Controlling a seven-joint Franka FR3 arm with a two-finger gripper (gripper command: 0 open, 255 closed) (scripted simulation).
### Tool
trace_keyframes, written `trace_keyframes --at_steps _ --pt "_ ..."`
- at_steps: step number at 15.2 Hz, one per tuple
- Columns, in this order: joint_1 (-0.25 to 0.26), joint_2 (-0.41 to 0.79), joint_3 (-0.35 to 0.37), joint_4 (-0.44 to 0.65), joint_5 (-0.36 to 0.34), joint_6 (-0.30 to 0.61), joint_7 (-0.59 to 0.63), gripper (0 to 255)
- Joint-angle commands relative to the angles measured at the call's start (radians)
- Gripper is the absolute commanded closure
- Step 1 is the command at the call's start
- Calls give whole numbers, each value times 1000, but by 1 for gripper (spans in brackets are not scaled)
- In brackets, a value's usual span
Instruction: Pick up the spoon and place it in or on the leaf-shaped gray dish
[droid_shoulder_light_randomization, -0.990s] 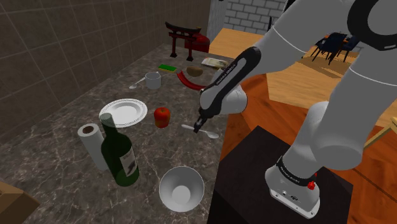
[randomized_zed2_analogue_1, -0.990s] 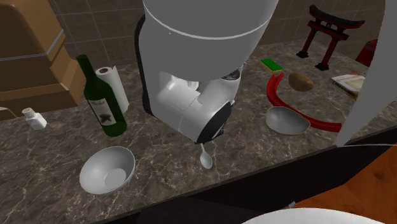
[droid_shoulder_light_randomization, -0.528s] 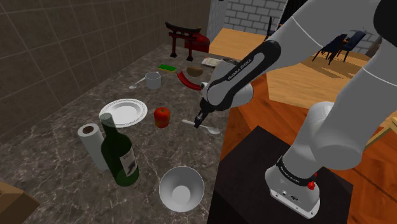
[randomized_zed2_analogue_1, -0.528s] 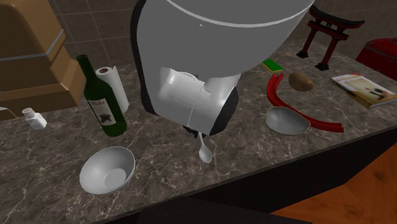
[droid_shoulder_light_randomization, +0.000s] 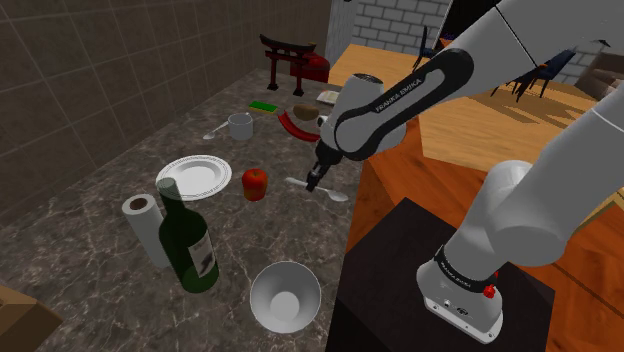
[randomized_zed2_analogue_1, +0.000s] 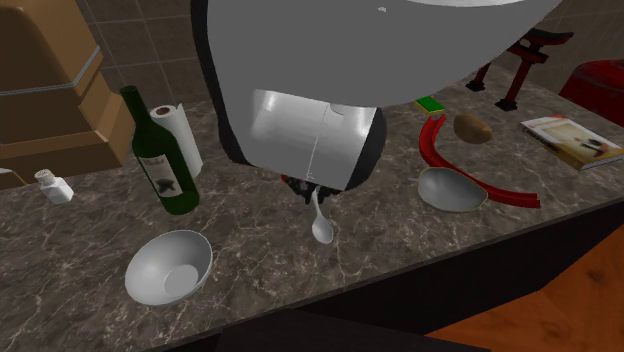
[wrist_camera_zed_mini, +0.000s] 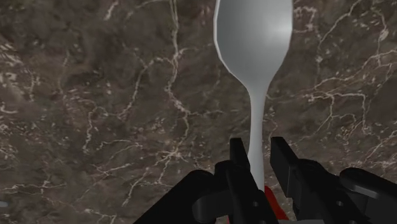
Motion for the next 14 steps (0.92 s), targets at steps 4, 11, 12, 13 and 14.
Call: trace_keyframes --at_steps 4,11,12,13,14 --pt "-31 -9 -37 35 -22 -53 -41 255" --pt "-95 102 -167 185 9 -128 -251 255" --pt "-104 121 -182 210 16 -141 -280 255" --pt "-113 141 -196 237 24 -154 -308 255" --pt "-123 161 -210 265 32 -168 -336 255"
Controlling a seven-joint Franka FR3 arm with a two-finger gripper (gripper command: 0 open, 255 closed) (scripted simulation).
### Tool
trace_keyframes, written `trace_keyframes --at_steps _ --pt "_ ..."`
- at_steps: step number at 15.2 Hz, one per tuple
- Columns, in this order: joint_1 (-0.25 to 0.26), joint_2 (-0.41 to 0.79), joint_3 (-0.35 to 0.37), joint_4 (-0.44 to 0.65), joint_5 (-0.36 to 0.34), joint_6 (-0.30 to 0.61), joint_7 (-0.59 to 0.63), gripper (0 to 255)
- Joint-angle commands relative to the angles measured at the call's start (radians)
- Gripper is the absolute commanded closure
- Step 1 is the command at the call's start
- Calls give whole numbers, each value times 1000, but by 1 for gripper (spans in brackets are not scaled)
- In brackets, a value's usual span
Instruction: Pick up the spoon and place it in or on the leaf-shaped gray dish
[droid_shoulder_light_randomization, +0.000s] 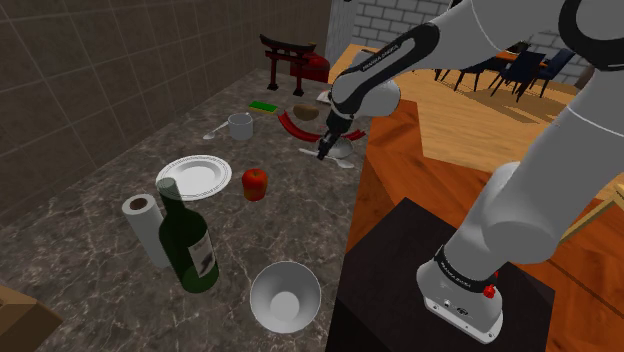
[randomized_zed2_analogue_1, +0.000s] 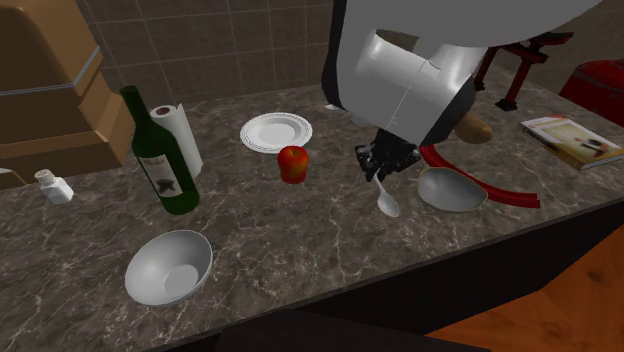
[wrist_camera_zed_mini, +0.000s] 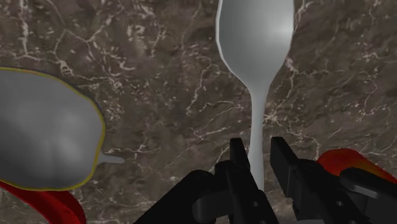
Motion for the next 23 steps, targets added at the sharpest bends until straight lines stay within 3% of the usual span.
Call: trace_keyframes --at_steps 1,15,23 --pt "-21 39 -28 53 17 -27 -59 255" --pt "-216 402 -116 569 138 -286 -343 255" --pt "-232 468 -90 551 193 -212 -394 255"
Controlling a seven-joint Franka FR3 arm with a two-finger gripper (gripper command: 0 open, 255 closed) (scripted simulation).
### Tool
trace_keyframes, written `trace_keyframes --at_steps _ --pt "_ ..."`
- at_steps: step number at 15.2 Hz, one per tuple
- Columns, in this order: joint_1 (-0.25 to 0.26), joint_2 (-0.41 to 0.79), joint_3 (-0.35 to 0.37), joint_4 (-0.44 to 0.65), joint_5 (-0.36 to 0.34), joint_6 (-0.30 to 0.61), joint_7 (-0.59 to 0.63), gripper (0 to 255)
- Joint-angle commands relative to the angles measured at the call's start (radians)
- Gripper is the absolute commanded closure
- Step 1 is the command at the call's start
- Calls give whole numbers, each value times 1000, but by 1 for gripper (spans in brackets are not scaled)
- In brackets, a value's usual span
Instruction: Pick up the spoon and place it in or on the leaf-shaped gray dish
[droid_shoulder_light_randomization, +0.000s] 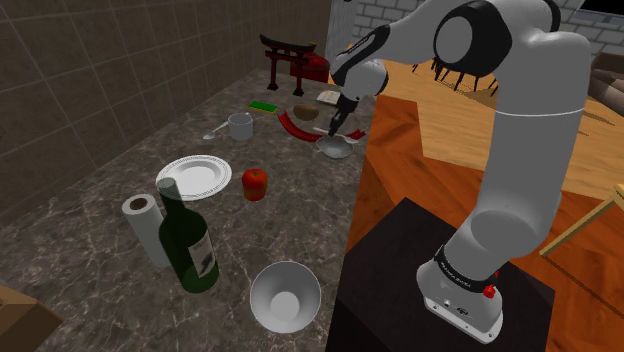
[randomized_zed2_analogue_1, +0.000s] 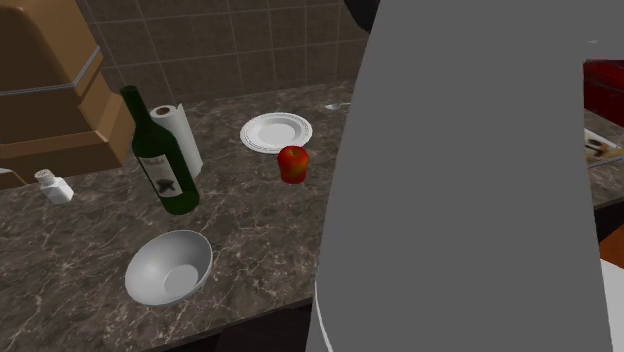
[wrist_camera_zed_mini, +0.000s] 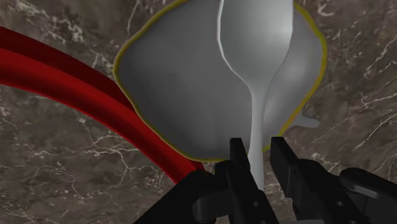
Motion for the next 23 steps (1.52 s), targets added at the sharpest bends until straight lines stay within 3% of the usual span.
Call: trace_keyframes --at_steps 1,8,15,16,21,23 --pt "-4 17 7 -4 15 20 -13 255" --pt "-21 81 34 -6 63 77 -58 255" --pt "-21 80 34 -6 63 77 -58 255" --pt "-21 80 34 -6 63 77 -58 0" --pt "-21 80 34 -6 63 77 -58 0" --pt "-14 28 11 -15 29 37 -37 0"
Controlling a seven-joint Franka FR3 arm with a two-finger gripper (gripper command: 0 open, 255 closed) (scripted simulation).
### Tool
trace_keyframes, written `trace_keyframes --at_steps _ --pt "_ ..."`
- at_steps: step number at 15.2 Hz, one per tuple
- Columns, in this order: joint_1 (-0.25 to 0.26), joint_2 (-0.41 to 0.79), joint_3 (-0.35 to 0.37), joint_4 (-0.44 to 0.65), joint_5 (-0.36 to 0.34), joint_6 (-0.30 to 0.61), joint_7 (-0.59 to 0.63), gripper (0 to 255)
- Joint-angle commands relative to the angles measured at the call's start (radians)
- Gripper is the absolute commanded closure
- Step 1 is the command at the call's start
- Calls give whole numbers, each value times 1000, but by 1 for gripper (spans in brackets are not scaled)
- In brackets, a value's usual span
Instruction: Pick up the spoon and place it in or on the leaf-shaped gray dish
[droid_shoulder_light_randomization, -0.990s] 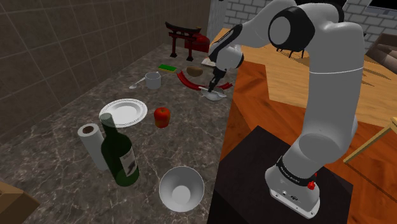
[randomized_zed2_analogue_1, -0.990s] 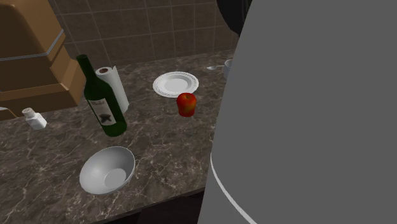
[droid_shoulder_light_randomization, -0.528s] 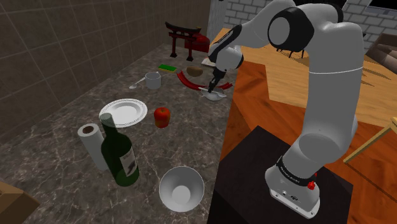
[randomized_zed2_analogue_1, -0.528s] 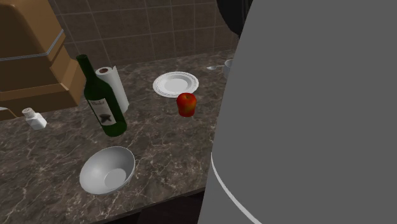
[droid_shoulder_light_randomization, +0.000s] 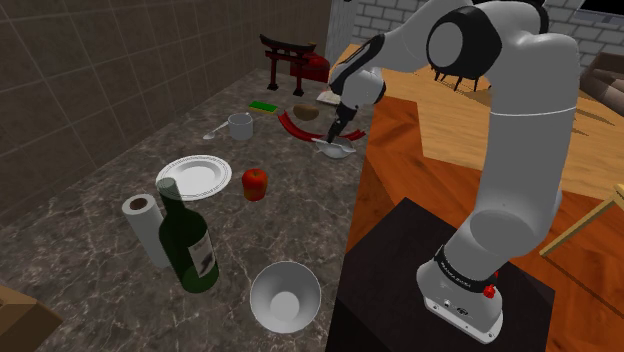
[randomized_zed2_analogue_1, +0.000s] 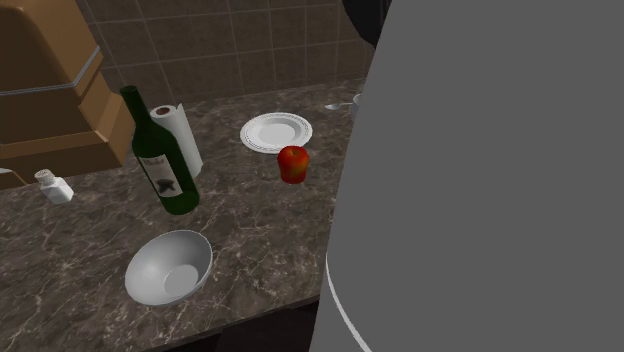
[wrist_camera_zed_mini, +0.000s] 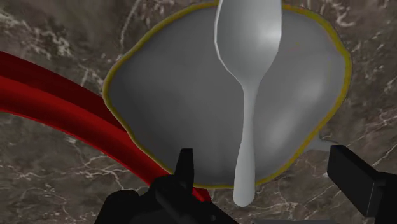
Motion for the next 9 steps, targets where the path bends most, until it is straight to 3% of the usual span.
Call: trace_keyframes --at_steps 1,9 --pt "4 -41 -20 3 -31 -41 19 0" --pt "6 -60 -28 1 -45 -58 28 0"
